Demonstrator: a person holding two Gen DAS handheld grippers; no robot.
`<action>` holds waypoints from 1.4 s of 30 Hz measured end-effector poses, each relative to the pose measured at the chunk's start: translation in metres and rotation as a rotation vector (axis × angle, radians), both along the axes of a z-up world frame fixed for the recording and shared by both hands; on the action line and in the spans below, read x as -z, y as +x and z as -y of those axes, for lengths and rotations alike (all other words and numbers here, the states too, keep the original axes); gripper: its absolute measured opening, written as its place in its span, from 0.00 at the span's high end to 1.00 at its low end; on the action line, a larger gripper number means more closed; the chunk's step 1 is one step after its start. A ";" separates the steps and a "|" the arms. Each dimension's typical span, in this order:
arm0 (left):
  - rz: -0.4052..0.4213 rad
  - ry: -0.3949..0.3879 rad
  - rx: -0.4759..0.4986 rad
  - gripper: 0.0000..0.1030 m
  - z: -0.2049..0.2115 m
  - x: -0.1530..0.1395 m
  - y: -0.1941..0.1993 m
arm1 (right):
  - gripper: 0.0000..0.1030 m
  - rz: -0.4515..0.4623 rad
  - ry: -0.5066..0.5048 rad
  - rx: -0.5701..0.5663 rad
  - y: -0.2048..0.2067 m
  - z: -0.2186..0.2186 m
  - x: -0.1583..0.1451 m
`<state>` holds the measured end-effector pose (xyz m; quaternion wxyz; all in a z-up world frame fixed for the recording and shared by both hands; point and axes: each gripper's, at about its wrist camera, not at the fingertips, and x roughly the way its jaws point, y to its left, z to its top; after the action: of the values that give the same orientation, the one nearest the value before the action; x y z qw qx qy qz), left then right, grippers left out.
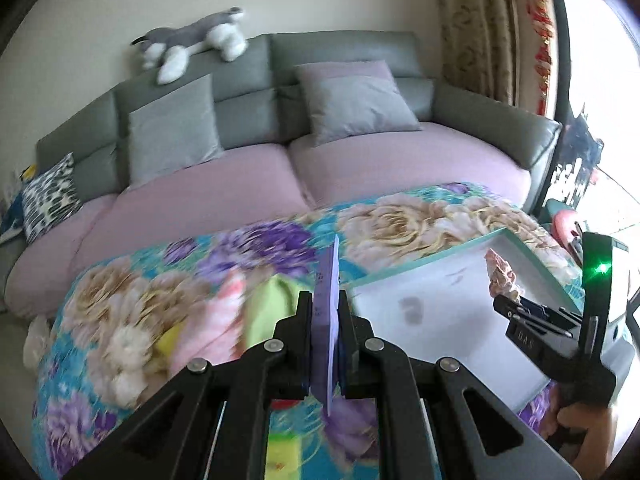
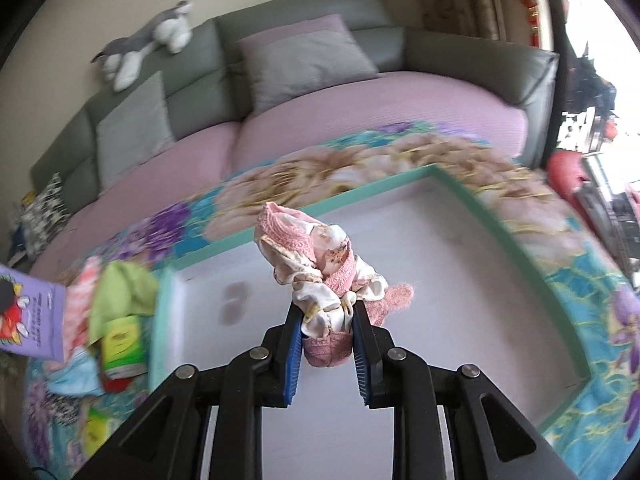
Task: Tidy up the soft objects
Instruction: 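Carry both items into the teal-rimmed tray and open both tools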
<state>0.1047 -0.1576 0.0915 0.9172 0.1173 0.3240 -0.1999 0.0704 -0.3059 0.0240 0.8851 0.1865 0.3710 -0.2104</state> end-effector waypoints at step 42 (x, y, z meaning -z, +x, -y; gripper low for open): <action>-0.206 -0.098 -0.003 0.24 0.097 0.070 0.051 | 0.40 -0.086 -0.036 0.188 -0.017 0.049 0.017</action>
<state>0.1554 -0.2550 0.0215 0.8840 0.0506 0.4065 -0.2253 0.0533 -0.3553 0.0072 0.8479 0.1953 0.3855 -0.3071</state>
